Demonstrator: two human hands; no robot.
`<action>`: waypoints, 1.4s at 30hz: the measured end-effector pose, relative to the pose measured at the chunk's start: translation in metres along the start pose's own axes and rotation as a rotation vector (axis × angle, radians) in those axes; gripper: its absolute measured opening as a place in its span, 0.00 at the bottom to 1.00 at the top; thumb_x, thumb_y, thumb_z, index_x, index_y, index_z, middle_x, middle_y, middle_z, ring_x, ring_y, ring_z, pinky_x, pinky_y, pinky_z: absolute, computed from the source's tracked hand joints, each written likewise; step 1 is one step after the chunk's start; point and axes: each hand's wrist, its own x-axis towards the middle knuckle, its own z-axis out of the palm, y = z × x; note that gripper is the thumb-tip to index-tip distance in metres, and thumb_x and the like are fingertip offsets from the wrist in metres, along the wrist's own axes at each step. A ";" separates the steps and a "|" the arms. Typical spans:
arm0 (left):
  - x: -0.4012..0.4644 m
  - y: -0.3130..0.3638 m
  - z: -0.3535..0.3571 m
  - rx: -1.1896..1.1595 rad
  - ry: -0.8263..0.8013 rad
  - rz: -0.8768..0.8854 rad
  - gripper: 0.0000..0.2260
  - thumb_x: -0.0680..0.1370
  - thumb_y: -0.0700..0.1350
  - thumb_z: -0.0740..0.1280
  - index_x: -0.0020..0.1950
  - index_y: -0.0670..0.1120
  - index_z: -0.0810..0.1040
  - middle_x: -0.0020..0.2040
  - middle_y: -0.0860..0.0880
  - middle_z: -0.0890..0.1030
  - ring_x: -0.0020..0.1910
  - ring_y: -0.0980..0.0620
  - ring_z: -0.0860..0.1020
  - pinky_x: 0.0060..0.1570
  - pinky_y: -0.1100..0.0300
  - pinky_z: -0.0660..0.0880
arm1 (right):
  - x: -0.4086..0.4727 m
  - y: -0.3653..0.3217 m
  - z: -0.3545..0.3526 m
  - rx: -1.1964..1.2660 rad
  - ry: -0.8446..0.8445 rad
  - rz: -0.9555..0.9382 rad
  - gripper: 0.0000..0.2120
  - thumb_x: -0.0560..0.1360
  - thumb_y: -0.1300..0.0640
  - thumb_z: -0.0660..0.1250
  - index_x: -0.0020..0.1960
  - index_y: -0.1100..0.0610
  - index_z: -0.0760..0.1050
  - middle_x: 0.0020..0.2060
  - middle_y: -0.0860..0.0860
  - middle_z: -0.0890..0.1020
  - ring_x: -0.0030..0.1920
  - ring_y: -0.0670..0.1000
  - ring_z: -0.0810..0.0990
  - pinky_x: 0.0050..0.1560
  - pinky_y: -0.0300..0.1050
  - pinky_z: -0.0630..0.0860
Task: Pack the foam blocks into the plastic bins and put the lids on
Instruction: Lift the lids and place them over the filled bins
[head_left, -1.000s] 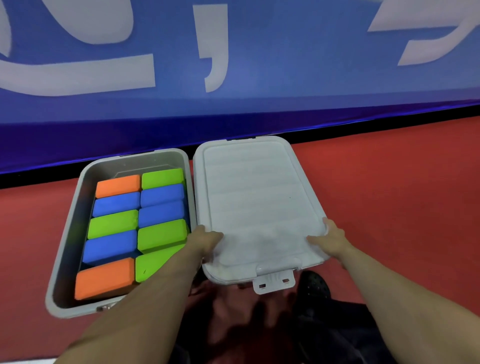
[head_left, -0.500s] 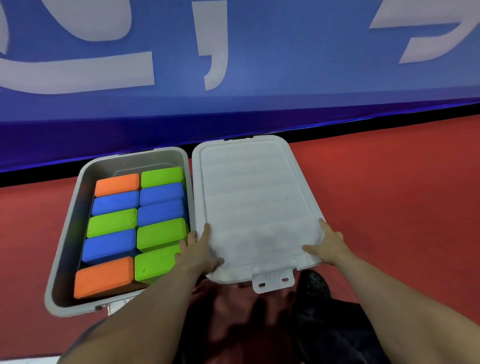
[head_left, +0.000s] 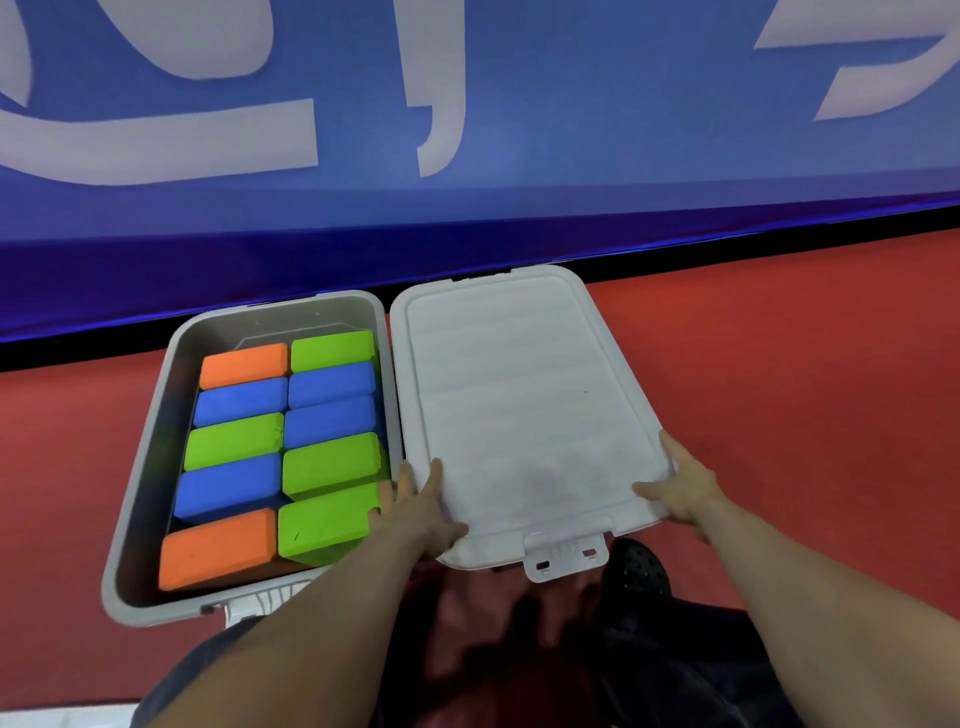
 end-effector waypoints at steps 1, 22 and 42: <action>0.000 0.002 0.002 0.009 0.002 0.003 0.45 0.76 0.64 0.67 0.81 0.60 0.38 0.82 0.47 0.37 0.80 0.39 0.44 0.74 0.40 0.55 | -0.002 -0.002 -0.003 -0.032 -0.001 -0.009 0.47 0.72 0.58 0.77 0.80 0.39 0.54 0.72 0.62 0.63 0.69 0.65 0.69 0.74 0.58 0.67; -0.003 0.015 0.003 0.092 0.005 0.167 0.48 0.74 0.67 0.68 0.82 0.56 0.39 0.82 0.52 0.35 0.81 0.44 0.37 0.78 0.45 0.45 | -0.049 0.022 0.064 -0.789 -0.082 -0.726 0.48 0.64 0.31 0.74 0.76 0.46 0.56 0.81 0.48 0.39 0.80 0.51 0.34 0.79 0.54 0.35; -0.004 0.017 -0.001 0.077 -0.007 0.169 0.49 0.74 0.65 0.69 0.83 0.55 0.40 0.82 0.51 0.36 0.81 0.43 0.37 0.79 0.45 0.46 | -0.045 0.039 0.060 -0.909 0.046 -0.919 0.36 0.73 0.27 0.60 0.72 0.48 0.67 0.81 0.52 0.54 0.81 0.56 0.49 0.78 0.60 0.56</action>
